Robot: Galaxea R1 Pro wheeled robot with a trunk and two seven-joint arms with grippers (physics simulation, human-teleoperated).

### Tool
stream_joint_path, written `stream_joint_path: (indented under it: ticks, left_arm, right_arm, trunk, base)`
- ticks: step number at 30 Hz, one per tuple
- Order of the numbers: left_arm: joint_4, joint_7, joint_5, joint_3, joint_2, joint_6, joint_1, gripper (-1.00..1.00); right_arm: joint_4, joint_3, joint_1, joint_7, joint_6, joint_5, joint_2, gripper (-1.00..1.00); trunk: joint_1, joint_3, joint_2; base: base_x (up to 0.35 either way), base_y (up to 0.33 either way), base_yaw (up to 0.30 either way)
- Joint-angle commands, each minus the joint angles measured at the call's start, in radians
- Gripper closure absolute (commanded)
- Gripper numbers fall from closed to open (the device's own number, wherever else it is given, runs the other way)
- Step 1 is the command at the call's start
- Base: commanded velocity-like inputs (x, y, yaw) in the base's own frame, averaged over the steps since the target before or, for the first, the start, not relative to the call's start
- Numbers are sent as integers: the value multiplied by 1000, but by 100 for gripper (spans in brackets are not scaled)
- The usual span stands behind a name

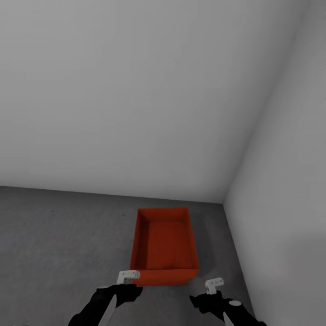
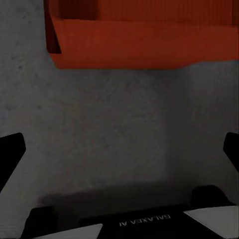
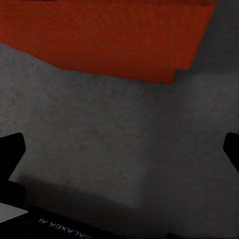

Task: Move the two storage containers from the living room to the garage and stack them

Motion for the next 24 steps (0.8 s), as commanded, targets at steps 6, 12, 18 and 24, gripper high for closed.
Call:
stream_joint_path:
  ticks: [6, 12, 18, 24]
  left_arm:
    - [-2, -2, 8, -1, 3, 7, 0, -100]
    - [-2, -3, 13, -1, 4, 6, 0, -100]
    - [-2, -3, 16, -1, 3, 6, 0, -100]
    - [-2, -4, 17, -1, 3, 6, 0, -100]
  right_arm:
    - [-2, 4, 0, 2, 6, -5, -1, -100]
    - [-2, 3, 0, 2, 6, -5, -1, -100]
    - [-2, 3, 0, 2, 6, -5, -1, -100]
    - [-2, 3, 0, 2, 6, -5, -1, -100]
  trunk:
    - [-23, 18, 42]
    - [-46, 37, 84]
    - [-69, 56, 126]
    - [-92, 74, 168]
  base:
    - [-49, 0, 0]
    - [-31, 59, 0]
    - [-150, 214, 0]
    - [-214, 219, 0]
